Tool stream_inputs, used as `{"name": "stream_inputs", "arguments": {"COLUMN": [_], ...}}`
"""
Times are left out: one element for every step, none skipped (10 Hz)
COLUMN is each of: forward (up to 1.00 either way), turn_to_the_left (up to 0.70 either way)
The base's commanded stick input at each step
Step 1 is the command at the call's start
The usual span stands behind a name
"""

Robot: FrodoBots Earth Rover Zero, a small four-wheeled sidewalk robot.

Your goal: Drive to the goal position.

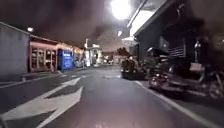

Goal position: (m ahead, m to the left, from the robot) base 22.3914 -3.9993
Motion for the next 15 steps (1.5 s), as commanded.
{"name": "stream_inputs", "arguments": {"forward": [0.45,0.45,0.45,0.45,0.45,0.45,0.45,0.45,0.45,0.45,0.45,0.45,0.45,0.45,0.45], "turn_to_the_left": [0.00,0.00,0.00,0.00,0.00,0.00,0.00,0.00,0.00,0.00,0.00,0.00,0.00,0.00,0.00]}}
